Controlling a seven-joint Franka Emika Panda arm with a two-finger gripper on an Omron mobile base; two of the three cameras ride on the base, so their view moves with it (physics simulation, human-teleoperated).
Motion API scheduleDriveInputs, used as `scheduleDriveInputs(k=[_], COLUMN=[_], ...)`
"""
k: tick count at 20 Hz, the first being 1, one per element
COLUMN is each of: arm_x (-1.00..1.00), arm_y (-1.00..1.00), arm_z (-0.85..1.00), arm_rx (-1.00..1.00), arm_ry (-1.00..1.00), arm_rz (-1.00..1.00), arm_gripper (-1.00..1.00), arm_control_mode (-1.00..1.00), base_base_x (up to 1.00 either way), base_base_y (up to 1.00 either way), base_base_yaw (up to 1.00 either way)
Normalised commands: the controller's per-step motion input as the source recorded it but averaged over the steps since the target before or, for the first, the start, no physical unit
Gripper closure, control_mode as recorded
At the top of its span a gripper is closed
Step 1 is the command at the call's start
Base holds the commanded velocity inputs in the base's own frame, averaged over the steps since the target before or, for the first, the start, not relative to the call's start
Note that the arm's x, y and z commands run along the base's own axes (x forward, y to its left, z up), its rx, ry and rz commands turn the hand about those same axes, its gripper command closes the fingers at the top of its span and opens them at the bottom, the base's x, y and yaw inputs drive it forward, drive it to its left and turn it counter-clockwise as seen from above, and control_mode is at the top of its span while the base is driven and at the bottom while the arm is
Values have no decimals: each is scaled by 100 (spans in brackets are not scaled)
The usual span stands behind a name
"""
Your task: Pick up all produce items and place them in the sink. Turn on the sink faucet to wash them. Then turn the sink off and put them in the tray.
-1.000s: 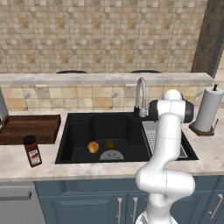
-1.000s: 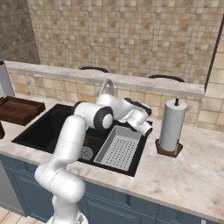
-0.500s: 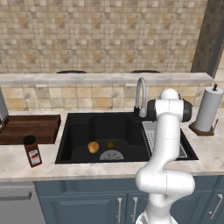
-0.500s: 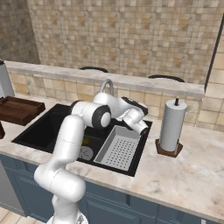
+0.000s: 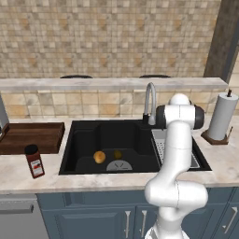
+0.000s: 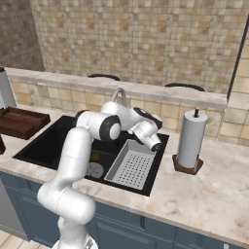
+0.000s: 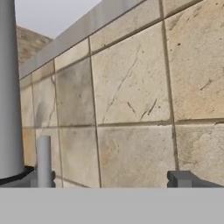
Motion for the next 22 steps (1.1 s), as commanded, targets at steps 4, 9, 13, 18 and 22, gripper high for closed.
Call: scheduleDriveInputs(k=[4, 9, 13, 18, 22], arm_x=[31, 40, 56, 59, 53], arm_y=[0, 0, 0, -9, -25], arm_z=[-1, -4, -4, -2, 0], arm_rx=[0, 0, 1, 5, 6], arm_ry=[0, 3, 6, 5, 2], arm_rz=[-13, -10, -6, -3, -2], arm_gripper=[-100, 100, 100, 100, 100], arm_control_mode=[-100, -100, -100, -100, -100], base_base_x=[0, 0, 0, 0, 0], base_base_y=[0, 0, 0, 0, 0], base_base_yaw=[0, 0, 0, 0, 0])
